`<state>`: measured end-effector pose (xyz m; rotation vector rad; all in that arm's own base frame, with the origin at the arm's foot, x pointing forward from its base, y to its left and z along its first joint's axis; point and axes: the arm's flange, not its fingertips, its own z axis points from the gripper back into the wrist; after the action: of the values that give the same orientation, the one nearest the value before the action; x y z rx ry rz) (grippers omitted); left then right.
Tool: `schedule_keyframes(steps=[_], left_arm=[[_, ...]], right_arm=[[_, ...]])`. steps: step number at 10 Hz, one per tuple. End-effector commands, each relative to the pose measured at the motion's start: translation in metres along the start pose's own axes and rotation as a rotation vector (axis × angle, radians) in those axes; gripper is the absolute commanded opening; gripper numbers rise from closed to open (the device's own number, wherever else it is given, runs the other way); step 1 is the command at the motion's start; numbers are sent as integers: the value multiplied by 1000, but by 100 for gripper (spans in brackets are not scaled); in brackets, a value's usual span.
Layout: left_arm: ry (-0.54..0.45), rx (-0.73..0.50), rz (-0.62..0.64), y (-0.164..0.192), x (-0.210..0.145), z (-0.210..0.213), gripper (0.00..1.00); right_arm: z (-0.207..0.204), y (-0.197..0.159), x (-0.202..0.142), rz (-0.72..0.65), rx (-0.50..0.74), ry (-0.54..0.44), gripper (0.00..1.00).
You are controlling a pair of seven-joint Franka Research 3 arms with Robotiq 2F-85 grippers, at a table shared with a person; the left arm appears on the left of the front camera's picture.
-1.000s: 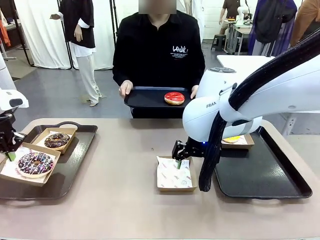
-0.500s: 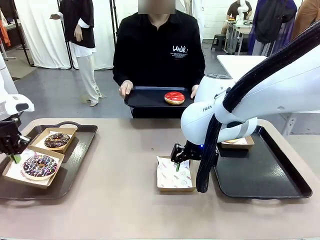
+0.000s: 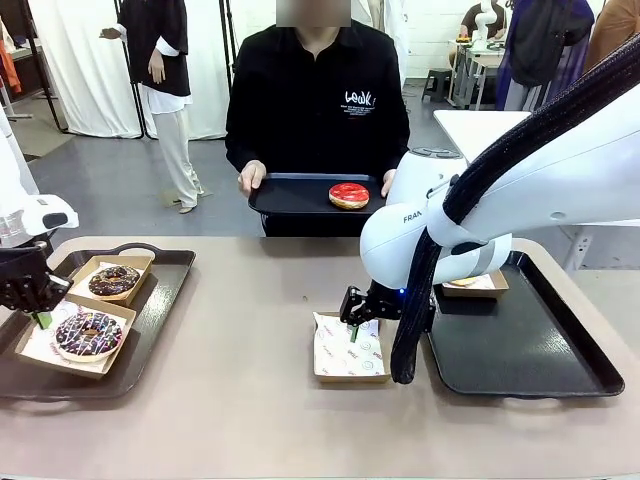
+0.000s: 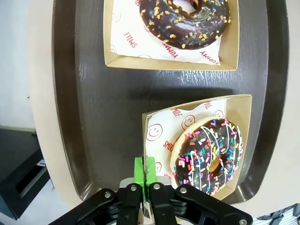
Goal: Individually package the donuts and arrange them on the tray.
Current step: Place the picked Paper togo box on the Handle tray while simultaneously picking up another Paper togo box from the table with the other hand.
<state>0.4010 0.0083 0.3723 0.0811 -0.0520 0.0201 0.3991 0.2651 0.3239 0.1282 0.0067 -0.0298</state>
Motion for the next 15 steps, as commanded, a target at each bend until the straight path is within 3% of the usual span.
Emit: schedule_keyframes(steps=[1, 3, 4, 5, 6, 7, 8, 10, 11, 12, 15], left_arm=[[-20, 11, 1, -7, 2, -5, 1], [-27, 6, 0, -6, 2, -4, 1], [-25, -1, -3, -6, 2, -3, 61], [-24, -6, -2, -5, 2, -2, 61], [-26, -9, -5, -5, 1, -2, 100], [-26, -16, -5, -4, 1, -1, 63], [-27, -25, -8, -4, 0, 0, 100], [-31, -44, -16, -3, -3, 3, 100], [-33, -51, -18, -2, -3, 4, 100], [-34, -56, -19, -1, -3, 5, 100], [-30, -66, -20, -1, -4, 6, 100]], right_arm=[[-3, 6, 5, 2, -23, -22, 100], [-2, 6, 5, 3, -26, -21, 100], [-2, 6, 5, 14, -27, -17, 100], [-3, 6, 5, 23, -28, -20, 67], [-4, 6, 6, 25, -32, -16, 43], [-5, 6, 6, 21, -35, -15, 10], [-7, 6, 8, 13, -36, -12, 0], [-11, 6, 9, 10, -34, -3, 0], [-11, 6, 8, 10, -33, -3, 5], [-11, 6, 8, 10, -31, -4, 0], [-12, 6, 8, 7, -28, -6, 0]])
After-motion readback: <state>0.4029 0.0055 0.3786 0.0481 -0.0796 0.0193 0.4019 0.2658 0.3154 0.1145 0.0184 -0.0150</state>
